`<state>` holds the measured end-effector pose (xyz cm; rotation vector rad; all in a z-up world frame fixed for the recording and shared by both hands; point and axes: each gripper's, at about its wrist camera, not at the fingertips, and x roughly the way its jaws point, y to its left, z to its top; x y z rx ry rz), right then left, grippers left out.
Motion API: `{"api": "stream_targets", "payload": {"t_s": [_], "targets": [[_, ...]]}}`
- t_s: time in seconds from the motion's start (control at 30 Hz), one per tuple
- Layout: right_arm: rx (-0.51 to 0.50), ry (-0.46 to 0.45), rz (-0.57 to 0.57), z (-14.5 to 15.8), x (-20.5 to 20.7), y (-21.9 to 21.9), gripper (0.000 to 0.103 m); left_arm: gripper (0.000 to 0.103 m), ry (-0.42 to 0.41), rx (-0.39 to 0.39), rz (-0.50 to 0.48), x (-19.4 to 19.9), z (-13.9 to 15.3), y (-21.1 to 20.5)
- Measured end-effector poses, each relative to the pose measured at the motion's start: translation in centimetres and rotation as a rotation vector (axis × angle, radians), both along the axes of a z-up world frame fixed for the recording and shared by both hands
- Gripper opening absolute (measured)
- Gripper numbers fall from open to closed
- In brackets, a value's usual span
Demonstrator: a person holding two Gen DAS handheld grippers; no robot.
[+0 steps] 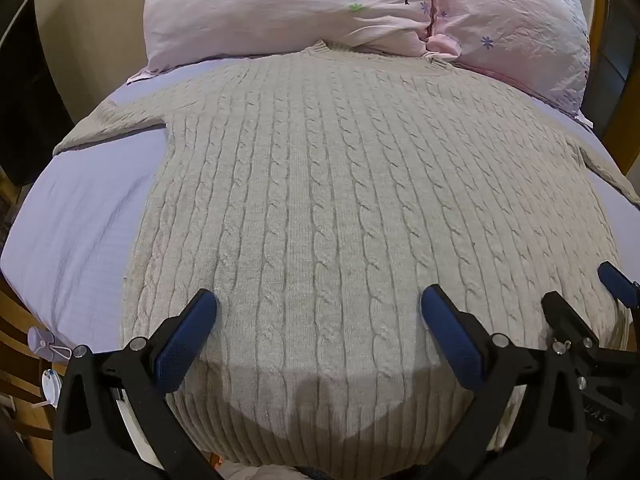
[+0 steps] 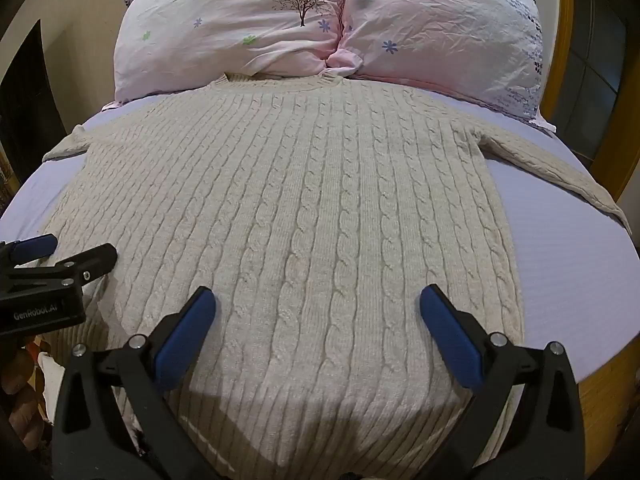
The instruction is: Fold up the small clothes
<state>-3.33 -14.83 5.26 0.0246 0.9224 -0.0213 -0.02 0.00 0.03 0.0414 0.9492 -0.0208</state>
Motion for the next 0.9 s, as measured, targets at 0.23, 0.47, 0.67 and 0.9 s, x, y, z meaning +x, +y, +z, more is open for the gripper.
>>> {"api": "stream_targets", "payload": {"t_s": [0.23,0.47,0.67,0.9], "targets": [[0.000,0.000,0.000,0.00,-0.01,-0.02,0.101,0.102,0.005,0.001,-0.001,0.01,-0.03,0.00],[-0.001,0.000,0.000,-0.01,-0.02,-0.02,0.101,0.102,0.005,0.001,-0.001,0.01,-0.03,0.00],[-0.001,0.000,0.000,-0.01,-0.03,-0.03,0.101,0.102,0.003,0.001,-0.001,0.01,-0.02,0.00],[-0.001,0.000,0.000,-0.01,-0.04,-0.05,0.101,0.102,-0.002,0.001,0.000,-0.26,0.02,-0.05]]}}
